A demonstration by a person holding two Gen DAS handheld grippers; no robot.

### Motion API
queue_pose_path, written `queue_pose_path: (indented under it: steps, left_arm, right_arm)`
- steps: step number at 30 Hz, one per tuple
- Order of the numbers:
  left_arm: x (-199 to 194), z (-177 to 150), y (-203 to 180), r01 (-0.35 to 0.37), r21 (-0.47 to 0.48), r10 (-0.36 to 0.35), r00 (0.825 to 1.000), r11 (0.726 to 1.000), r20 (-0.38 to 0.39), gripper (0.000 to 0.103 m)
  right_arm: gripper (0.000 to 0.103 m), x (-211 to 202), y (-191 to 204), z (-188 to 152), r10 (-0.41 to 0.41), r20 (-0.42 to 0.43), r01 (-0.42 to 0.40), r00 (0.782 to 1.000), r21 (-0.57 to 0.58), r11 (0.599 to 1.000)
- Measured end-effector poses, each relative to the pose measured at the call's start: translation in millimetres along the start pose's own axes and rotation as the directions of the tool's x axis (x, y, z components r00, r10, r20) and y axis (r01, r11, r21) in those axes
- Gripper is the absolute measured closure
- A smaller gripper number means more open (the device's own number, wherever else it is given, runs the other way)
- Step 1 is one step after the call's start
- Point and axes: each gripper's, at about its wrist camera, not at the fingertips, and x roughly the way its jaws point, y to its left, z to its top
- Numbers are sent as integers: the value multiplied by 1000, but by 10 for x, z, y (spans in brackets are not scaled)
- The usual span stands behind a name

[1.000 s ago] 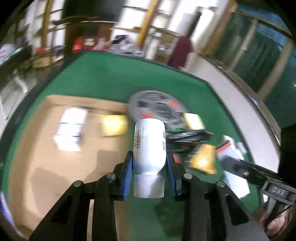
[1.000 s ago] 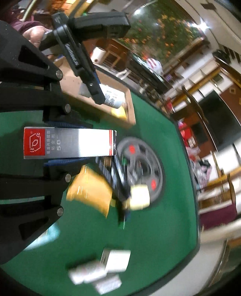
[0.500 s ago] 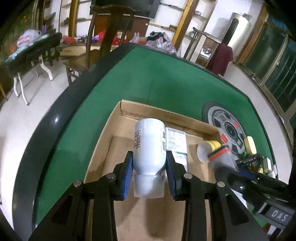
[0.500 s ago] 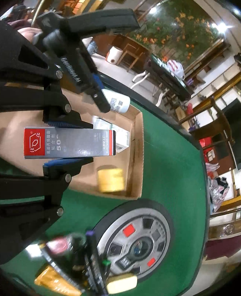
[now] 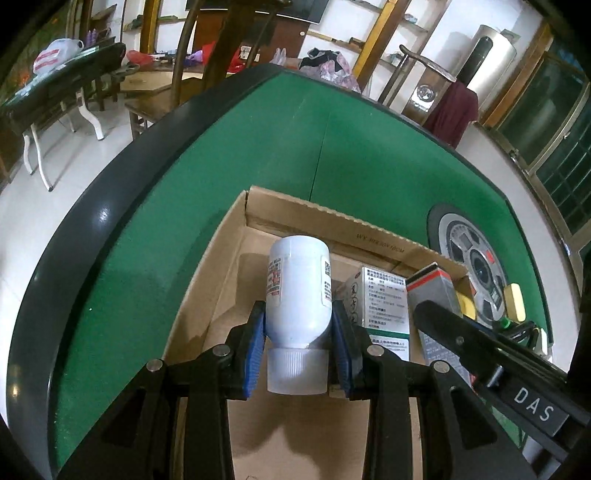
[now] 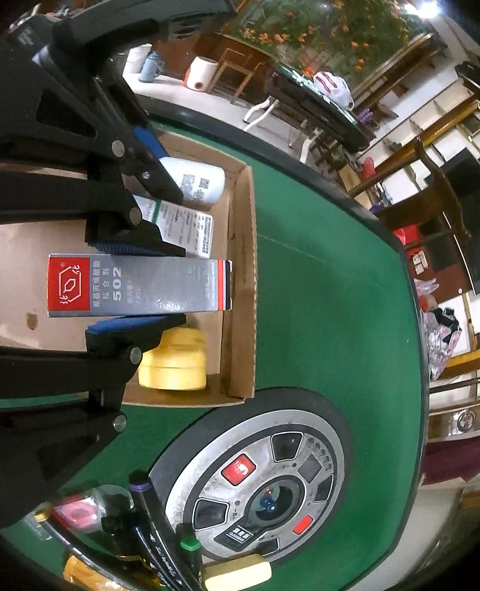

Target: Organize objects

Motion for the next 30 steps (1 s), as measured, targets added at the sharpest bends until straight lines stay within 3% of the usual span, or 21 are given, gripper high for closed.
queue_pose_path:
  steps: [6,9,12,17,23,30]
  left_arm:
    - [-42,1,-7,5,-12,-5,1000,1000,15,70]
    - [-87,21,-9,37,-37,-36,999,999,19,62]
    - [-150,27,-14,35,-55,-33,999,998,34,51]
    - [-349,12,18,47,-91,-41,997,995,67,49]
    - [-710,-160,-57,24,-102,-12,993,994,114,43]
    - [-1016,-523,-485,131,-71,-122,986,989,118,41]
  right_arm:
    - [77,37,-35,13,-10,-12,10,1000,3,1000]
    - [76,7,-63,47,-7,-11,7,1000,17,1000]
    - [74,-52,-64,59,4,4,-4,1000,2,1000]
    - [72,-332,-89,36,9,62,-8,998,-19,1000]
    - [54,-792,-175,-123,-11,141,23,990,-86,996]
    - [54,-1188,-637,-437,-28,163,45,986,-100,994]
